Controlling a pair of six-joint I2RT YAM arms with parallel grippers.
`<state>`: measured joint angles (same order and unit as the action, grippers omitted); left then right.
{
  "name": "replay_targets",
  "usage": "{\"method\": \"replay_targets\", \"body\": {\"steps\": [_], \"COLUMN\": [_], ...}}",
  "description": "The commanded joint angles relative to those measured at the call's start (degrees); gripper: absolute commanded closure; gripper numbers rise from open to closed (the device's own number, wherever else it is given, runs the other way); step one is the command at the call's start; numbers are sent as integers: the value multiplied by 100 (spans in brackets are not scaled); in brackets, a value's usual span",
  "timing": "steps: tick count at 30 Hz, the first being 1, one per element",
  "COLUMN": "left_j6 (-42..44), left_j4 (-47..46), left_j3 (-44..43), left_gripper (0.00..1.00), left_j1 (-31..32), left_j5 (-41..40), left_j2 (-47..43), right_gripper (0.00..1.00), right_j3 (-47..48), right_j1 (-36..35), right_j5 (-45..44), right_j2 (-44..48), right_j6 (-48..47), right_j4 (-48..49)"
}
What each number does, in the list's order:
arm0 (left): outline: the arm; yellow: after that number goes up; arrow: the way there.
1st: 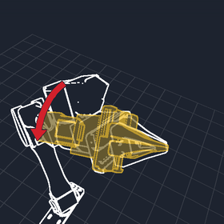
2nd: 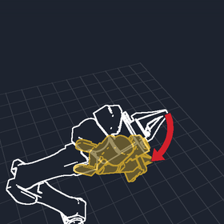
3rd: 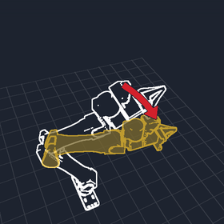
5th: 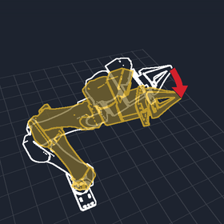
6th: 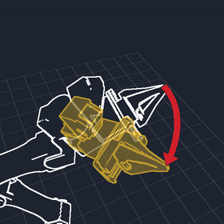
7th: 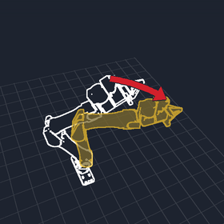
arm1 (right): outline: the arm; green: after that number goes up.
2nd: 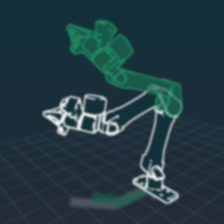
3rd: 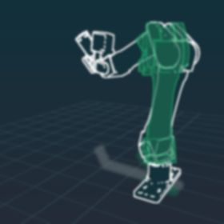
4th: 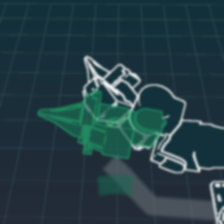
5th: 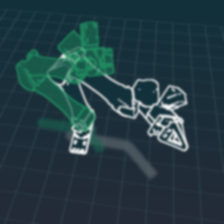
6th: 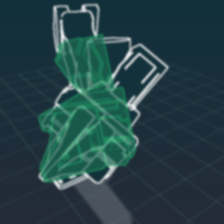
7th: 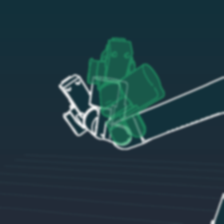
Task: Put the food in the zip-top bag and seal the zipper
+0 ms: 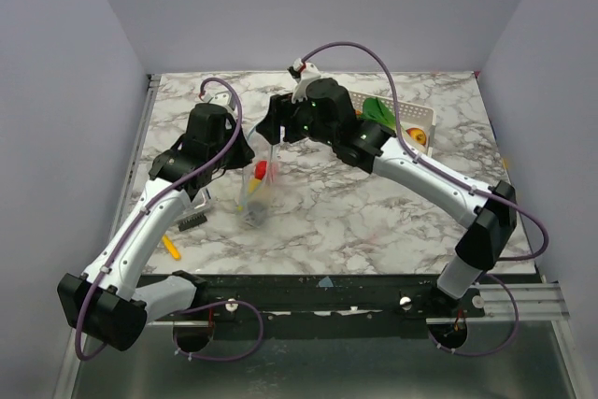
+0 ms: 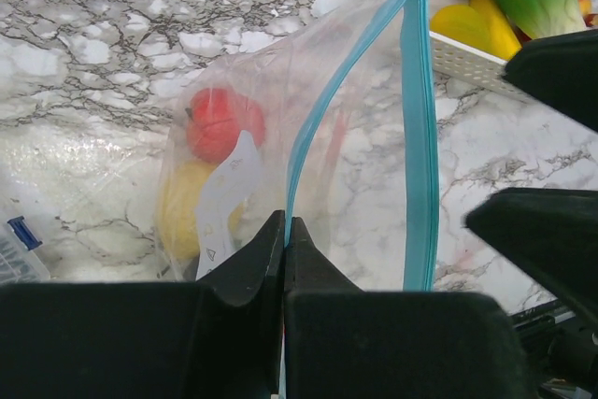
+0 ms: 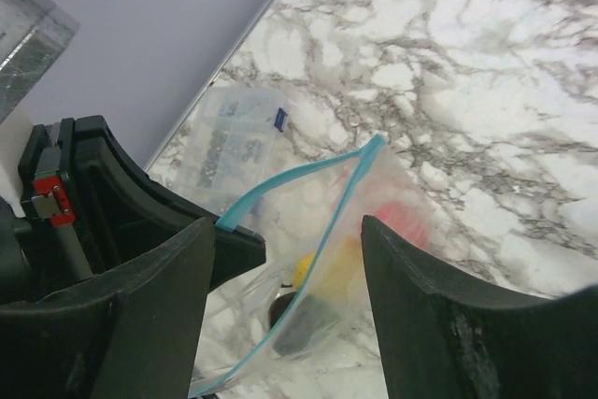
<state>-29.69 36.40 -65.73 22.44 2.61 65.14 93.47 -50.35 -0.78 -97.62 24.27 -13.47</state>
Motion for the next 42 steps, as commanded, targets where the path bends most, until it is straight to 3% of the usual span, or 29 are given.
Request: {"method": "replay_targets", "body": {"steps": [1,8,12,14,17,23,30,42], "left_j6": [104,111,146,163,190,262,336,429], "left_j4": [-71,-139,-168,-178,-178,-204,-249,-338], "left_j3": [-76,-12,8,13,17,92,120,324], "left_gripper": [100,100,100,100,100,100,100,100], "left_j1": [-33,-31,-29,-37,-29,-39,-43,-39], "left_j5": [-16,22,17,18,17,-3,-70,-175], "left_j2": [-80,-18,-2,2,-6,-18,-18,16], "right_gripper": [32,30,31,36,46,59,59,64], "right_j3": [208,-338,-917,-1134,-1124,-478,-66,638], "right_j1": [-28,162,901,1541,2123,2257,2292,2839], "right_j5": [-754,-2262,-2351,-2063,-1943,-2674,-3462,-2850], "right_j2": [551,1355,1576,1509,1134,-46,-1112,-2337], "right_j6": [-439,-910,-989,-842,-838,-1225,-1639,-1734], "right_j4": [-403,-455,-380,-544,-1085,-2338,-2668,-2972]}}
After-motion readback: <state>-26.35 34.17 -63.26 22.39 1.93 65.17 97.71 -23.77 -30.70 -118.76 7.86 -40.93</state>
